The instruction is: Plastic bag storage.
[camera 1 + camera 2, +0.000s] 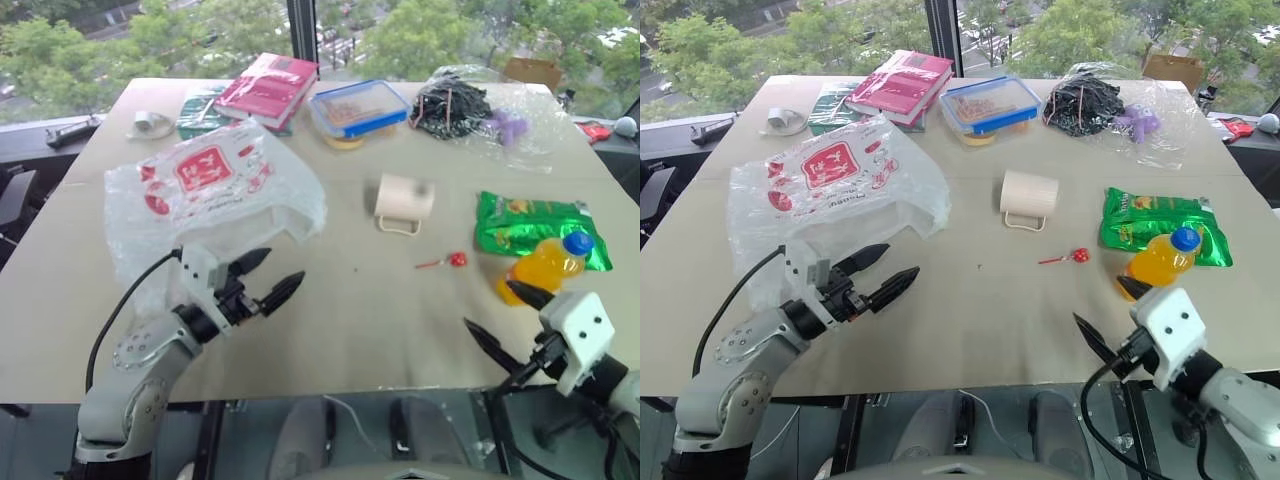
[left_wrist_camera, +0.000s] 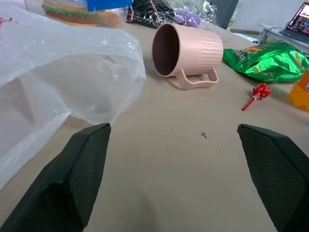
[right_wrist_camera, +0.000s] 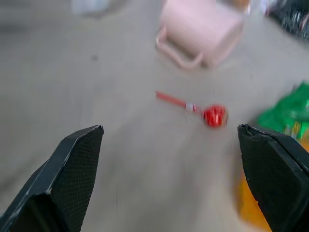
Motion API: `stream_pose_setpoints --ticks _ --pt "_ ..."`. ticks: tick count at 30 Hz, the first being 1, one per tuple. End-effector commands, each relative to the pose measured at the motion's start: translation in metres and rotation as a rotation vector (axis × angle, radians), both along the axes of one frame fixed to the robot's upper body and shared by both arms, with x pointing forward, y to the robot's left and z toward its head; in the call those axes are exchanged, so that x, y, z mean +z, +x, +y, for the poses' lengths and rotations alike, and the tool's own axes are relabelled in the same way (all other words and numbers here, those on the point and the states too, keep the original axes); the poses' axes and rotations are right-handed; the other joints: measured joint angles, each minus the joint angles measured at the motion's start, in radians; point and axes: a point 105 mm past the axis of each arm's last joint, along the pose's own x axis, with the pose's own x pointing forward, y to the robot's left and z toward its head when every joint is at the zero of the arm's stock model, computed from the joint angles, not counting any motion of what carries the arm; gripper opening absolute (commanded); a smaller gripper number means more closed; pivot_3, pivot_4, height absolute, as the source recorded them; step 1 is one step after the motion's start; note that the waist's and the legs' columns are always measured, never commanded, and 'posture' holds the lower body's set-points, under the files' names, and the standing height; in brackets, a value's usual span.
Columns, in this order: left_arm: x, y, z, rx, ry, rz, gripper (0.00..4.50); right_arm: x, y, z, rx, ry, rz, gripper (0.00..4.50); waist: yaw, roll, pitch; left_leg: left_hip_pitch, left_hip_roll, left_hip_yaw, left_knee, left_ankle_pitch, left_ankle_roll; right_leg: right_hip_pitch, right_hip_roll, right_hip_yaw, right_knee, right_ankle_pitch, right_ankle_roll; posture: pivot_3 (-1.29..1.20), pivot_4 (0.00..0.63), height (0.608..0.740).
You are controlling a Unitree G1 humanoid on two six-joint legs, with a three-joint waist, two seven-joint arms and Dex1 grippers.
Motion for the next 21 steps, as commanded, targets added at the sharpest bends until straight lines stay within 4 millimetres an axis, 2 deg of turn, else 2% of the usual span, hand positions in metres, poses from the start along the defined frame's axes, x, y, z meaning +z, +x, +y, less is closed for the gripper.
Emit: stream_pose_setpoints --ticks 1,6,8,11,14,16,18,21 --pt "0.006 0.000 0.002 0.008 -0.025 -0.022 4.43 0.015 -0.001 0.017 0.062 0.004 -0.059 4.50 0.001 0.000 0.000 0.000 0.000 0.000 0.000 0.000 0.000 0.000 0.000 0.000 0.000 0.000 0.000 0.00 0.150 0.740" --pt "0.019 0.019 0.006 0.088 0.011 -0.102 4.43 0.027 0.009 0.036 0.122 0.008 -0.120 4.50 0.002 0.000 0.000 -0.001 0.000 -0.001 0.001 0.000 0.000 0.000 0.000 -0.001 0.000 0.000 0.000 0.00 0.150 0.740" --pt "0.026 0.030 0.008 0.129 0.085 -0.151 4.43 0.030 0.012 0.040 0.133 0.014 -0.124 4.50 0.003 -0.001 0.000 0.000 -0.001 -0.001 0.001 0.000 0.000 0.000 0.000 -0.001 0.000 0.000 0.000 0.00 0.150 0.740" --pt "0.041 0.049 0.022 0.226 0.219 -0.241 4.43 0.033 0.013 0.045 0.141 0.016 -0.127 4.50 0.002 -0.001 0.000 -0.001 -0.002 -0.002 0.001 0.000 0.000 0.000 0.000 -0.001 0.001 0.001 0.001 0.00 0.150 0.740" --pt "0.042 0.067 0.043 0.355 0.585 -0.311 4.43 0.033 0.015 0.045 0.142 0.020 -0.126 4.50 0.000 -0.001 0.000 -0.001 -0.003 -0.002 0.001 0.000 0.000 0.000 0.001 0.000 0.000 0.002 0.004 0.00 0.150 0.740" --pt "0.047 0.070 0.044 0.337 0.798 -0.416 4.43 0.034 0.015 0.046 0.150 0.027 -0.127 4.50 0.000 -0.001 0.000 -0.001 -0.004 -0.001 0.001 0.000 0.000 0.000 0.002 0.000 0.000 0.003 0.004 0.00 0.150 0.740" --pt "0.048 0.074 0.046 0.316 0.933 -0.456 4.43 0.036 0.014 0.049 0.170 0.033 -0.136 4.50 0.001 -0.001 0.000 -0.001 -0.003 -0.001 0.000 0.000 0.000 0.000 0.003 0.000 0.000 0.003 0.004 0.00 0.150 0.740" --pt "0.046 0.087 0.069 0.372 1.112 -0.433 4.43 0.040 0.010 0.054 0.202 0.049 -0.152 4.50 0.003 -0.001 0.000 -0.001 -0.001 -0.002 0.000 0.000 0.000 0.000 0.002 0.000 0.000 0.002 0.003 0.00 0.150 0.740"
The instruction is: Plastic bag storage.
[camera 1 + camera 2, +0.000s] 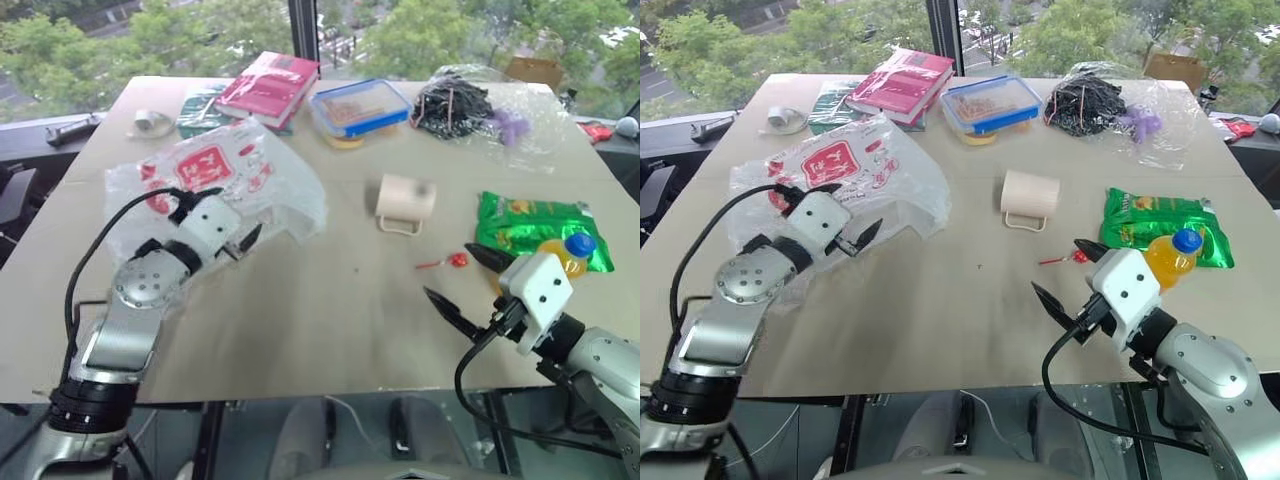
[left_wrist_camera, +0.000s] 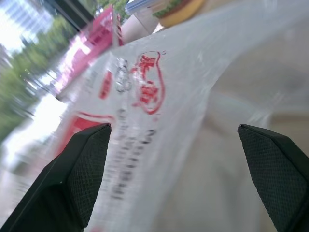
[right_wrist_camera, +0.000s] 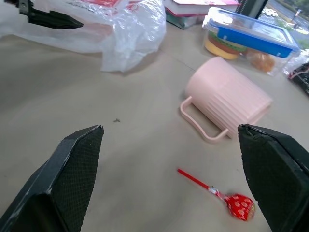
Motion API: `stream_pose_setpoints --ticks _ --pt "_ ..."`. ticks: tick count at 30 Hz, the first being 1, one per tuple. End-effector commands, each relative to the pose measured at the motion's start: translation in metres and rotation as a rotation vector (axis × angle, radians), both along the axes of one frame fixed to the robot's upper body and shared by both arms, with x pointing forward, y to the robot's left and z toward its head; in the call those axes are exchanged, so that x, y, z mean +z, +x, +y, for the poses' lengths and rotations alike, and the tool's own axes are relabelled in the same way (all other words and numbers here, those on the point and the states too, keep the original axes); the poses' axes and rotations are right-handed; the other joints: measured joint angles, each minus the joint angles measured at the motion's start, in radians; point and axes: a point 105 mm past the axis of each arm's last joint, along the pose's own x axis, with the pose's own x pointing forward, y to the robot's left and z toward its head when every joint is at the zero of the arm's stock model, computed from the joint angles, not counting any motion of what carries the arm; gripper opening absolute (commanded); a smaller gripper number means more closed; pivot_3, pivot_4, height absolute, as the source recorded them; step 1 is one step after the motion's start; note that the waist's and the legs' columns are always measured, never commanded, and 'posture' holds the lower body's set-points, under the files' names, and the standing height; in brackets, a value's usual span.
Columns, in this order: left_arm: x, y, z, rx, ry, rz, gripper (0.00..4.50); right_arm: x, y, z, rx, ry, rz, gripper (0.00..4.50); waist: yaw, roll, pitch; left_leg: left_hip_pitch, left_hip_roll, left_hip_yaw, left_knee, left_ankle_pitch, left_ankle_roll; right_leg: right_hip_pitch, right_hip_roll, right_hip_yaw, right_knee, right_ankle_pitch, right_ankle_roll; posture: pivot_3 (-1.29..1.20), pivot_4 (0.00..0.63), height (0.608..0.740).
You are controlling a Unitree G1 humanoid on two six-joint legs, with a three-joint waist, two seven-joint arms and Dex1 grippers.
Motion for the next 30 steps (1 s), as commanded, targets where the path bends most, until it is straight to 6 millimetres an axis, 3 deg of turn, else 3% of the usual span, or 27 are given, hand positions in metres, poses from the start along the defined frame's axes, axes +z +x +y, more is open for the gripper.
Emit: stream_pose_setpoints --ticks 1,6,7,10,11,12,13,14,18,23,30 --pt "0.002 0.011 0.017 0.051 0.192 -0.014 4.43 0.014 -0.009 0.010 0.060 0.015 -0.064 4.50 -0.001 0.000 0.000 0.000 0.000 0.000 0.000 0.000 0.000 0.000 0.000 0.000 0.000 0.000 0.000 0.00 0.150 0.740" --pt "-0.007 0.027 0.026 0.067 0.337 0.011 4.43 0.015 -0.010 0.011 0.053 0.015 -0.081 4.50 0.000 0.000 0.000 -0.001 0.000 0.001 0.000 0.000 0.000 -0.001 0.000 0.000 0.000 0.001 0.002 0.00 0.150 0.740" --pt "-0.009 0.032 0.027 0.067 0.353 0.022 4.20 0.015 -0.010 0.010 0.049 0.013 -0.083 4.50 0.002 0.000 0.000 -0.001 0.000 0.000 0.000 0.000 0.000 -0.001 0.000 -0.001 0.000 0.001 0.002 0.00 0.150 0.740" --pt "-0.016 0.041 0.024 0.037 0.343 0.076 3.26 0.014 -0.009 0.010 0.035 0.009 -0.085 4.50 -0.001 -0.001 0.000 -0.002 -0.001 0.000 0.001 0.000 0.000 -0.001 0.000 -0.001 0.000 0.001 0.002 0.00 0.150 0.740" --pt "-0.011 0.043 0.023 0.038 0.265 0.087 2.64 0.013 -0.010 0.009 0.034 0.008 -0.085 4.50 -0.001 -0.001 0.000 -0.002 -0.001 0.000 0.001 0.000 0.000 -0.001 0.000 -0.001 0.000 0.001 0.002 0.00 0.150 0.740" --pt "-0.006 0.045 0.024 0.046 0.182 0.099 2.54 0.013 -0.010 0.010 0.033 0.010 -0.085 4.50 -0.001 -0.001 0.000 -0.002 0.000 0.000 0.001 0.000 0.000 -0.001 0.000 -0.001 0.000 0.001 0.002 0.00 0.150 0.740" --pt "-0.002 0.046 0.025 0.049 0.085 0.120 1.95 0.013 -0.010 0.010 0.032 0.013 -0.084 4.50 -0.002 -0.001 0.000 -0.002 0.000 0.000 0.001 0.000 0.000 -0.001 0.000 -0.001 0.000 0.001 0.002 0.00 0.150 0.740" --pt "0.006 0.046 0.022 0.043 -0.086 0.164 1.75 0.011 -0.009 0.011 0.032 0.013 -0.081 4.50 -0.001 -0.001 0.000 -0.002 0.000 0.000 0.001 0.000 0.000 -0.001 0.000 -0.001 0.000 0.001 0.002 0.00 0.150 0.740" --pt "0.031 0.040 0.003 -0.043 -0.455 0.260 0.10 0.005 -0.001 0.013 0.030 0.002 -0.082 4.50 -0.008 -0.002 0.001 -0.003 0.000 -0.001 0.003 0.000 0.000 -0.001 0.000 -0.002 0.002 0.001 0.002 0.00 0.150 0.740" --pt "0.065 0.036 -0.007 -0.059 -0.731 0.282 0.03 0.002 0.019 0.016 0.011 -0.009 -0.098 4.50 -0.009 -0.002 0.001 -0.002 0.000 -0.002 0.004 0.000 0.000 -0.001 0.000 -0.002 0.003 0.001 0.002 0.00 0.150 0.740" --pt "0.081 0.026 -0.012 -0.071 -0.870 0.325 0.03 -0.010 0.075 0.011 -0.143 -0.146 -0.113 4.50 -0.024 -0.003 0.001 -0.002 -0.002 -0.001 0.004 0.000 0.000 -0.001 0.001 -0.001 0.005 0.001 0.002 0.00 0.150 0.740"
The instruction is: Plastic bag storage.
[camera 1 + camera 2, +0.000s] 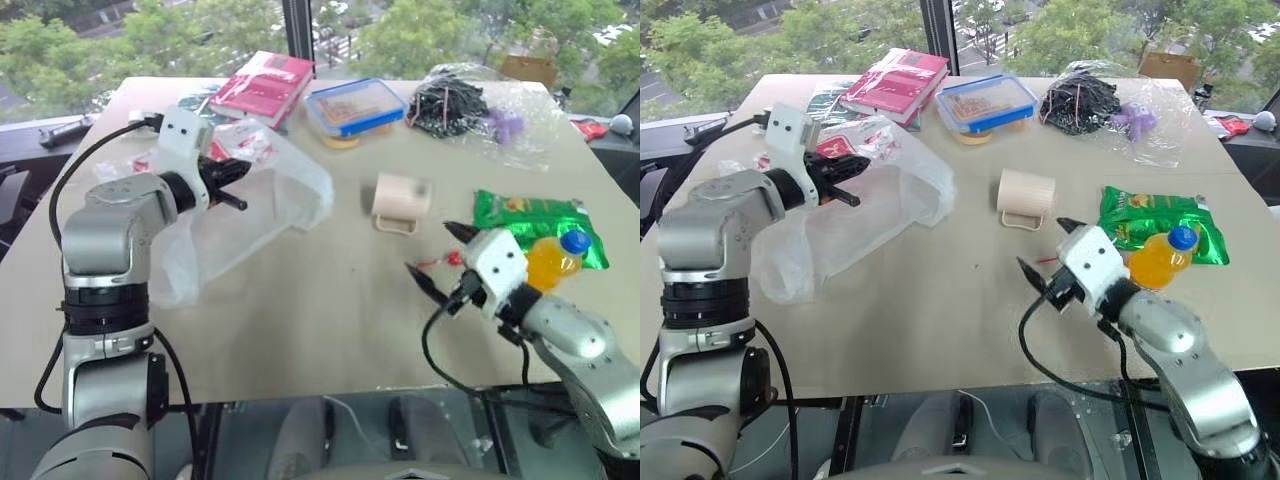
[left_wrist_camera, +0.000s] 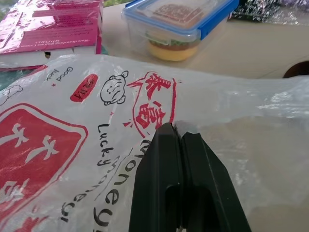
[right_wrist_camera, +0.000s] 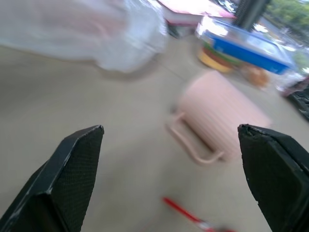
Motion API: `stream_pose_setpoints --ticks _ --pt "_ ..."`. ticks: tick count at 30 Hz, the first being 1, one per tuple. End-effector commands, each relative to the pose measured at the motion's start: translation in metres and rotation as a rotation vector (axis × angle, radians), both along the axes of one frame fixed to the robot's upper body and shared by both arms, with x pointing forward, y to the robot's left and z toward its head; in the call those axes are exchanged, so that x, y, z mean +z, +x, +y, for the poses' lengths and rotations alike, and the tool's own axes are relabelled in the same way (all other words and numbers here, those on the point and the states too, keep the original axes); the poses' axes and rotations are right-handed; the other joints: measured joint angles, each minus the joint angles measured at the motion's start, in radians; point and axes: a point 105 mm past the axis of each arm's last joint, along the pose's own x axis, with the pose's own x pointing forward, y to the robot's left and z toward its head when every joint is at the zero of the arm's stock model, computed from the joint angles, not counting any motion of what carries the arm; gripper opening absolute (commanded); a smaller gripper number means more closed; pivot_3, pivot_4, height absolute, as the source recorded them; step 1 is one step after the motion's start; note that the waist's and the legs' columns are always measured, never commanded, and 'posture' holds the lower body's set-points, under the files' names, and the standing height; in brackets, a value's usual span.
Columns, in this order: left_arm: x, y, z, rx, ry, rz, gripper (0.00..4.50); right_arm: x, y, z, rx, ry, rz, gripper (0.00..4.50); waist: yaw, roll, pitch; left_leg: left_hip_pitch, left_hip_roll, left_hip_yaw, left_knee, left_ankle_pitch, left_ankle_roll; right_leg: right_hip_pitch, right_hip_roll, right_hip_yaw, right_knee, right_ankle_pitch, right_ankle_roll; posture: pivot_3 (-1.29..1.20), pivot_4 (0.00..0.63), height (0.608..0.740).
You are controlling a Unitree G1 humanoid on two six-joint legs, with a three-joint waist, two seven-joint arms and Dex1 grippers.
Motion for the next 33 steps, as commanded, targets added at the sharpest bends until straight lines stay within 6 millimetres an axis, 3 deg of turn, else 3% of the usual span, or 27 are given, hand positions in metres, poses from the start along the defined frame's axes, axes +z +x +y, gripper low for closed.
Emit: stream_pose_setpoints --ticks 1,9,12,19,23,27,33 --pt "0.029 -0.009 -0.008 -0.037 -0.090 -0.046 0.03 0.002 0.023 0.002 -0.063 -0.045 -0.030 4.50 -0.003 0.000 0.000 0.000 0.000 0.000 0.000 0.000 0.000 0.000 0.000 0.000 0.000 0.000 0.000 0.00 0.150 0.740" --pt "0.041 -0.011 -0.008 0.001 -0.135 -0.068 0.03 -0.013 0.057 0.019 -0.059 -0.111 0.071 4.50 -0.003 0.000 0.000 0.000 -0.001 -0.001 0.000 0.002 -0.004 -0.001 0.000 0.000 0.001 0.000 0.000 0.00 0.150 0.740" --pt "0.040 -0.012 -0.007 0.014 -0.136 -0.073 0.03 -0.005 0.067 0.014 -0.134 0.008 0.137 4.50 -0.004 0.000 0.000 -0.001 -0.001 -0.001 0.000 0.002 -0.004 -0.001 0.000 0.000 0.001 0.000 0.000 0.00 0.150 0.740" --pt "0.039 -0.015 -0.007 0.017 -0.145 -0.073 0.03 -0.016 0.034 0.001 0.049 -0.226 0.241 4.50 0.002 0.000 0.001 -0.002 -0.002 -0.001 -0.001 0.002 -0.004 -0.001 -0.003 0.000 0.000 0.000 0.000 0.00 0.150 0.740" --pt "0.039 -0.016 -0.011 0.010 -0.147 -0.079 0.03 -0.018 0.019 -0.019 0.072 -0.327 0.329 4.50 -0.001 0.001 0.001 -0.001 -0.002 -0.002 -0.001 0.000 0.000 -0.002 -0.003 -0.001 0.001 0.000 0.000 0.00 0.150 0.740" --pt "0.036 -0.015 -0.013 0.007 -0.152 -0.076 0.03 -0.020 0.021 -0.038 0.034 -0.365 0.390 4.50 -0.002 0.000 0.001 -0.001 -0.002 -0.002 -0.001 0.000 0.000 -0.002 -0.003 -0.001 0.002 0.000 0.000 0.00 0.150 0.740" --pt "0.035 -0.016 -0.011 0.010 -0.137 -0.082 0.03 -0.037 0.042 -0.051 -0.021 -0.401 0.421 4.50 -0.003 0.000 0.001 -0.001 -0.002 -0.001 -0.001 0.000 0.000 -0.002 -0.003 0.000 0.003 0.000 0.000 0.00 0.150 0.740"
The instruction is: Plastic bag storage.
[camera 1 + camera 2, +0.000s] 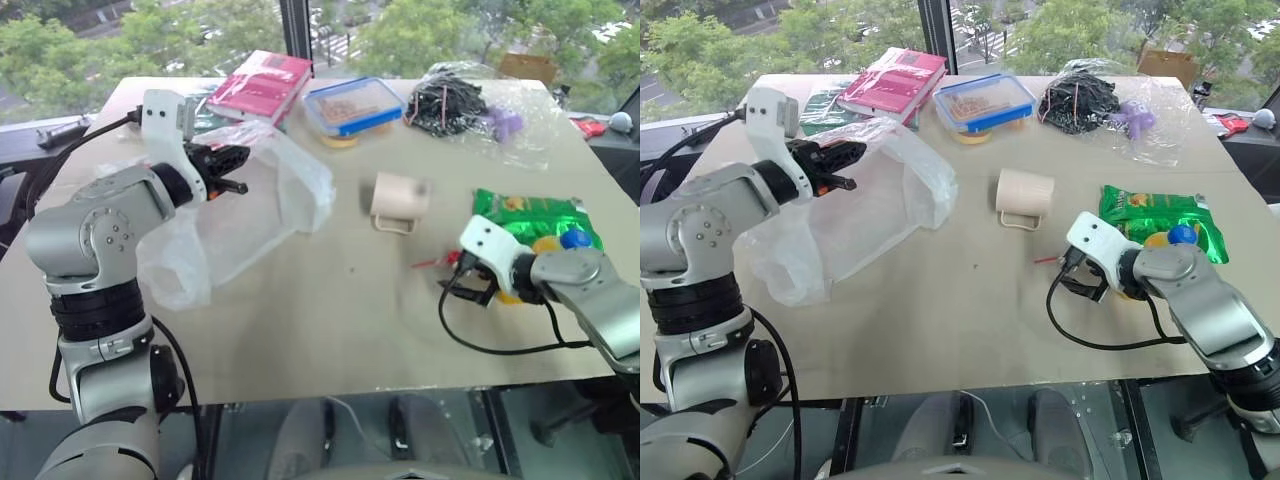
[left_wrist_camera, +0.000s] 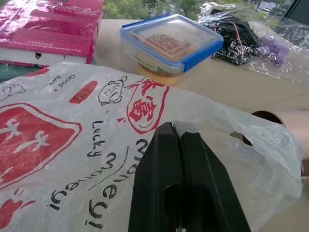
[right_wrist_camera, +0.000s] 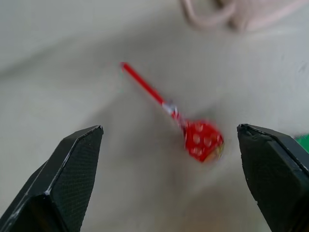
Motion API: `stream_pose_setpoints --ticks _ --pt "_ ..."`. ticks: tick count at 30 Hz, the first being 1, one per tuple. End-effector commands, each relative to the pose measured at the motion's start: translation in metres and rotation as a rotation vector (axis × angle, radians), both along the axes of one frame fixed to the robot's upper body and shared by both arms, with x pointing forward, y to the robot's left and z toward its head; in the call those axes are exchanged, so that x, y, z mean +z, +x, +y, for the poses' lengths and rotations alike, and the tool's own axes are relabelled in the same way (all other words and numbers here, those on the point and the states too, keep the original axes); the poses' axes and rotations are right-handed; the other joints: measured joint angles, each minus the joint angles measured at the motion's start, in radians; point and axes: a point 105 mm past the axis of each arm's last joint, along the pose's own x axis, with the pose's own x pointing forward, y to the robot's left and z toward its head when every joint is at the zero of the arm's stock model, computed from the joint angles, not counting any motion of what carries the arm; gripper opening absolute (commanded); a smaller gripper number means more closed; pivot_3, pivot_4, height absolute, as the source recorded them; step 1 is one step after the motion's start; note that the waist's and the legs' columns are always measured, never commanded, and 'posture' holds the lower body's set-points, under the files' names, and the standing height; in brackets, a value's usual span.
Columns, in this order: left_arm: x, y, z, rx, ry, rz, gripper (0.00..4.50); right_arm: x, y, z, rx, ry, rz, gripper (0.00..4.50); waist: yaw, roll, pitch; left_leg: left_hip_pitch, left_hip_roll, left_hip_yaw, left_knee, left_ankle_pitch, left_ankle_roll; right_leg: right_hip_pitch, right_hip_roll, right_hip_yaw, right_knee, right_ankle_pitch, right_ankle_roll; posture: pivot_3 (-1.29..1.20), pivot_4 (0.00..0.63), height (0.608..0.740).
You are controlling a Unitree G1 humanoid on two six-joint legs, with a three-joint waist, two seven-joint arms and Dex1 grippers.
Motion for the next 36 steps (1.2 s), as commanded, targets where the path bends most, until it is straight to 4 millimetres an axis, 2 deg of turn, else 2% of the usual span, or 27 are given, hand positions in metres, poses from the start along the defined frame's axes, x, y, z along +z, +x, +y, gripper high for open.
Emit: stream_pose_setpoints --ticks 1,4,5,8,11,14,15,16,19,23,28,33,36 --pt "0.015 -0.004 -0.002 -0.008 0.024 -0.072 0.03 0.004 0.014 -0.003 0.002 -0.041 -0.056 4.50 0.000 0.000 0.000 0.000 0.000 0.000 0.000 0.000 0.000 0.000 0.000 0.000 0.000 0.000 0.000 0.00 0.150 0.740" --pt "0.015 -0.005 0.000 -0.004 0.024 -0.073 0.03 0.000 0.021 -0.007 -0.001 -0.072 -0.063 4.50 0.000 0.000 0.000 0.000 0.000 0.000 0.000 0.001 -0.002 0.000 0.000 0.000 0.000 0.000 0.000 0.00 0.150 0.740" --pt "0.015 -0.005 0.000 -0.001 0.023 -0.074 0.00 -0.001 0.024 -0.010 -0.007 -0.084 -0.066 4.25 0.000 0.000 0.000 0.000 0.000 0.000 0.000 0.002 -0.003 0.000 0.000 0.000 0.000 0.000 0.000 0.00 0.150 0.740" --pt "0.014 -0.005 0.001 0.006 0.022 -0.077 0.00 -0.003 0.027 -0.011 -0.013 -0.077 -0.065 3.30 0.002 0.000 0.000 0.000 0.000 0.000 0.000 0.002 -0.003 0.000 0.000 0.000 0.000 0.000 0.000 0.00 0.150 0.740" --pt "0.013 -0.006 0.002 0.011 0.022 -0.076 0.00 -0.003 0.024 -0.010 0.006 -0.082 -0.055 1.95 0.003 0.000 0.000 0.000 0.000 0.000 0.000 0.002 -0.003 0.000 -0.001 0.000 0.000 0.000 0.000 0.00 0.150 0.740" --pt "0.013 -0.006 0.002 0.011 0.021 -0.076 0.00 0.000 0.021 -0.005 0.019 -0.070 -0.060 1.22 0.002 0.000 0.000 0.000 0.000 0.000 0.000 0.002 -0.003 0.000 -0.001 0.000 0.000 0.000 0.000 0.00 0.150 0.740" --pt "0.013 -0.006 0.002 0.009 0.021 -0.076 0.00 0.001 0.021 -0.003 0.023 -0.068 -0.064 0.82 0.002 0.000 0.000 0.000 0.000 0.000 0.000 0.002 -0.003 0.000 -0.001 0.000 0.000 0.000 0.000 0.00 0.150 0.740" --pt "0.012 -0.005 0.002 0.007 0.021 -0.076 0.00 0.005 0.020 -0.001 0.026 -0.059 -0.075 0.70 0.002 0.000 0.000 0.000 0.000 0.000 0.000 0.002 -0.003 0.000 -0.001 0.000 0.000 0.000 0.000 0.00 0.150 0.740" --pt "0.012 -0.005 0.002 0.005 0.022 -0.074 0.00 0.023 0.016 0.015 0.050 0.021 -0.105 0.70 0.001 0.000 0.000 0.000 0.000 0.000 0.000 0.002 -0.003 0.000 -0.001 0.000 0.000 0.000 0.000 0.00 0.150 0.740" --pt "0.010 -0.006 -0.001 -0.015 0.032 -0.069 0.00 0.048 0.003 0.056 0.131 0.176 -0.127 0.70 -0.003 0.000 0.000 0.000 0.000 0.000 0.000 0.002 -0.003 0.000 -0.001 0.000 0.001 0.000 0.000 0.00 0.150 0.740" --pt "0.009 -0.007 -0.007 -0.048 0.063 -0.069 0.00 0.060 -0.004 0.110 0.199 0.315 -0.139 0.70 -0.002 0.000 0.000 0.000 0.000 -0.001 0.000 0.002 -0.004 -0.001 -0.001 0.000 0.002 0.000 0.000 0.00 0.150 0.740" --pt "0.009 -0.010 -0.009 -0.060 0.071 -0.067 0.00 0.074 0.008 0.156 0.225 0.419 -0.163 0.70 0.000 0.000 0.000 -0.001 -0.001 0.000 0.000 0.003 -0.005 -0.003 -0.001 0.000 0.004 0.000 0.000 0.00 0.150 0.740" --pt "0.011 -0.011 -0.013 -0.074 0.063 -0.067 0.00 0.080 0.022 0.182 0.233 0.451 -0.173 0.70 -0.004 0.000 0.000 -0.001 -0.001 0.000 0.000 0.003 -0.005 -0.003 -0.001 0.000 0.004 0.000 0.000 0.00 0.150 0.740"
